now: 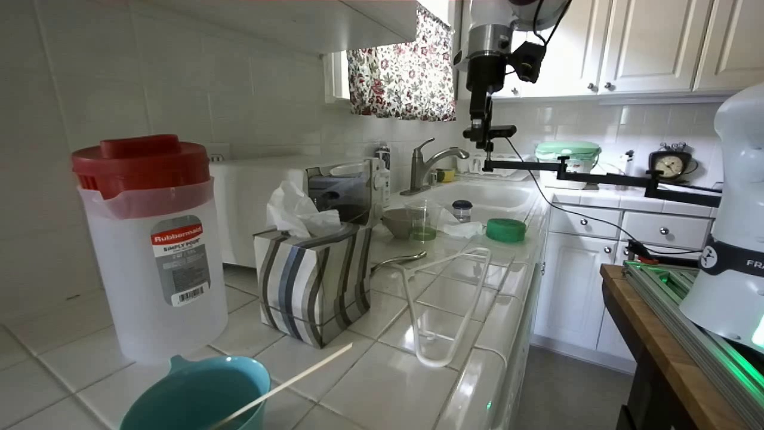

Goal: Use the paper towel to wipe the counter

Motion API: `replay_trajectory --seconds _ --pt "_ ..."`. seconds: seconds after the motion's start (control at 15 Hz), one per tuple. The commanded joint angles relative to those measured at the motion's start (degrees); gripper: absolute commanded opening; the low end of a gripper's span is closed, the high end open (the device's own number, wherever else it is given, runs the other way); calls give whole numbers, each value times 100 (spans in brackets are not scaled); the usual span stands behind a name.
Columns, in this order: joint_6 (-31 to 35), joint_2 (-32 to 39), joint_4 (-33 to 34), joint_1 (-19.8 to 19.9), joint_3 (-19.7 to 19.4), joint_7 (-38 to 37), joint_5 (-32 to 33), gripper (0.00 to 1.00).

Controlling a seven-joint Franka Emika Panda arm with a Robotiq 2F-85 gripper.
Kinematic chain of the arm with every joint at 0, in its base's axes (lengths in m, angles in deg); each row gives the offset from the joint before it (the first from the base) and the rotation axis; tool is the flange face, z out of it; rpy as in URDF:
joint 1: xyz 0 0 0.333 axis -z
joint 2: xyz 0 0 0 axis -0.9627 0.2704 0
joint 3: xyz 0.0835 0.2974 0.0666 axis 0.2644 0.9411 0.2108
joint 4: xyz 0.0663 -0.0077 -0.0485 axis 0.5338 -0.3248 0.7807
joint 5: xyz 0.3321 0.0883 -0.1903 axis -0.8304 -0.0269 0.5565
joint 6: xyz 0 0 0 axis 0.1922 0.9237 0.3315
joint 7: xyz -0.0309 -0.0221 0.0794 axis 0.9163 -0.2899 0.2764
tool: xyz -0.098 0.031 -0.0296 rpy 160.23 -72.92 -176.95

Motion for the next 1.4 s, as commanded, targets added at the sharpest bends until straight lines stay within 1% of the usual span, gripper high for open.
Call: replay_trajectory --seconds 0.0,0.2,0.47,0.53,0.8,0.93,1.0,1.13,1.27,1.33 --pt "-200 -124 -261 424 -150 87 249 100" --pt "-371 -24 -448 819 -355 -63 389 100" --pt "-367 53 -612 1127 -475 -193 501 100" --pt "-287 74 -652 1195 -501 -217 548 100" --pt "672 224 -913 1547 -564 -406 1326 100" --pt "1078 339 -1003 1609 -616 -502 1393 100" --pt "772 309 -908 1561 -643 -301 1259 100" --pt "972 387 -944 1579 -642 -373 1265 100" --pt "1001 395 -944 1580 -640 -397 1265 100" --pt "1056 435 -948 1607 -582 -479 1487 100"
